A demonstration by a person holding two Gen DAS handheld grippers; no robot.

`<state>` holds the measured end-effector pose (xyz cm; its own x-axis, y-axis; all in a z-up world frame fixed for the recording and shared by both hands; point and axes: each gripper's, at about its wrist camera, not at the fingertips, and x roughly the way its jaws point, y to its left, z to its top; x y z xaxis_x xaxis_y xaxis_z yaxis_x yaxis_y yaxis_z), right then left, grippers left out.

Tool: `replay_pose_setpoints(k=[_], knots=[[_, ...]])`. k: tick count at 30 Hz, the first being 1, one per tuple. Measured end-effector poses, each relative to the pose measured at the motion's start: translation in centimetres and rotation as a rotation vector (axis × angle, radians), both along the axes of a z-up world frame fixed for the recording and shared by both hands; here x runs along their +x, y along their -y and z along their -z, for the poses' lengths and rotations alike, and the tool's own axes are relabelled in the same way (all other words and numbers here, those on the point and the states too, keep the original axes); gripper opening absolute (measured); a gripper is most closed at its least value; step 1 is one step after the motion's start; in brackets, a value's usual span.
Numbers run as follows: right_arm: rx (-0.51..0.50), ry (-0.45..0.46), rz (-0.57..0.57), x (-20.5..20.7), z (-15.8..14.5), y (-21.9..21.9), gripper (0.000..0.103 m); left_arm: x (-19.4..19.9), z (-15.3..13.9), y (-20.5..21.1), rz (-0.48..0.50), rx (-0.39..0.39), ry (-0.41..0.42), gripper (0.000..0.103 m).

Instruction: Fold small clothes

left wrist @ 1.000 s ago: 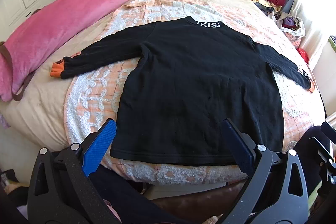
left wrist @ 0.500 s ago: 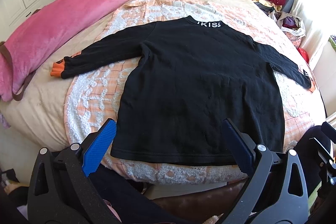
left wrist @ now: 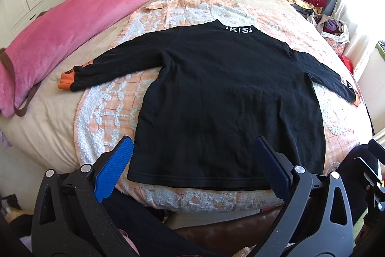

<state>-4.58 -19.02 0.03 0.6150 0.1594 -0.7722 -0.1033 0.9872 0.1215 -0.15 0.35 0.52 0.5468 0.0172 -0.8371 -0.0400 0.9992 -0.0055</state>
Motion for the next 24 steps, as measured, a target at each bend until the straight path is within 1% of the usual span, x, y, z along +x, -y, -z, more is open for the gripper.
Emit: replay_pose_setpoints(k=[16,24], knots=[[-0.002,0.007,-0.008,0.00,-0.21,-0.09,0.099,0.05,-0.02,0.07,0.001,0.010,0.001,0.094],[0.026,0.020,-0.007,0.39,-0.45,0.32,0.099,0.62,0.09,0.00,-0.003,0.011,0.003,0.094]])
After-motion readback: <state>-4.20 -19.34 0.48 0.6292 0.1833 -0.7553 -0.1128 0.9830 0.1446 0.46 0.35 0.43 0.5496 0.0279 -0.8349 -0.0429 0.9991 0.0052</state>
